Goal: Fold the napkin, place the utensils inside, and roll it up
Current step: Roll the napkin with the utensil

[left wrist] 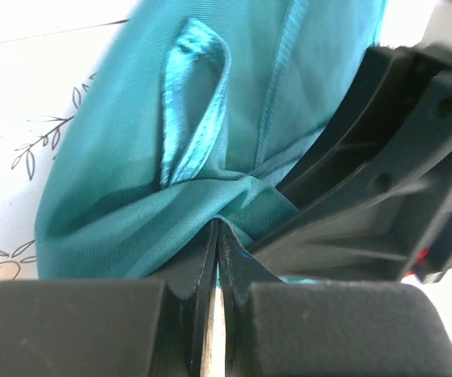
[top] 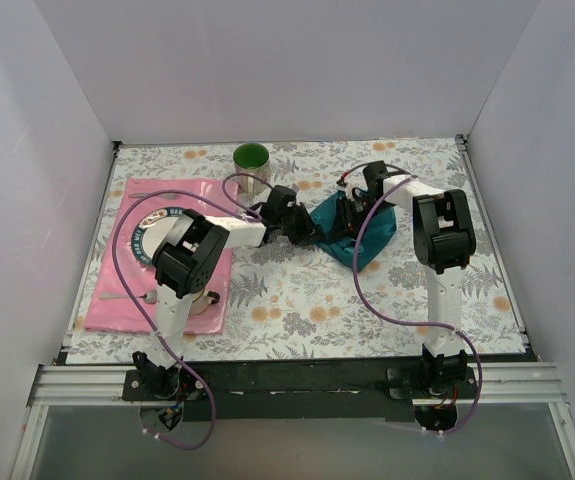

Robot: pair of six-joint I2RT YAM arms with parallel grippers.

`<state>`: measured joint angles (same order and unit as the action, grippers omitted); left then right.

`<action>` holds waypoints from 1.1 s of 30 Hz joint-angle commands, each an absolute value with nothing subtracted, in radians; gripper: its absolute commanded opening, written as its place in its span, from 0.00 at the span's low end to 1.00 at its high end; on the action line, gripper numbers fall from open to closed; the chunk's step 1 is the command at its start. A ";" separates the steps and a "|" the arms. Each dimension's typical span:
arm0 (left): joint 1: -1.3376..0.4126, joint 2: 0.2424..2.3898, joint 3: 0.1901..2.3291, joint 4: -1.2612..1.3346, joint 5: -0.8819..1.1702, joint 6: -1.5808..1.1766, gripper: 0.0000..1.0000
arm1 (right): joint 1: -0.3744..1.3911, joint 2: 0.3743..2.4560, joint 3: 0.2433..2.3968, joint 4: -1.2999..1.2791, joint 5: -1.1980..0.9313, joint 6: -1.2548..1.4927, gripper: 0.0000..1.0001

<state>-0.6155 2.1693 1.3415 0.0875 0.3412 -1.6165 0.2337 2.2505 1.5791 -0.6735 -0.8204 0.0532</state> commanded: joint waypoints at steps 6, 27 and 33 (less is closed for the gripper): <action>-0.620 2.223 1.266 -0.029 0.275 -1.559 0.00 | 0.235 2.155 1.747 -0.845 -0.404 -0.035 0.44; -0.618 2.221 1.388 -0.146 0.314 -1.494 0.00 | 0.468 1.792 1.261 -0.529 -0.192 -0.055 0.11; -0.615 2.230 1.402 -0.153 0.324 -1.483 0.00 | 0.420 1.807 1.232 -0.549 -0.075 -0.034 0.09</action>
<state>-0.6159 2.1799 1.4078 -0.0154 0.3557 -1.5364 0.4473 1.8160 1.2392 -0.5629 -0.1841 -0.0551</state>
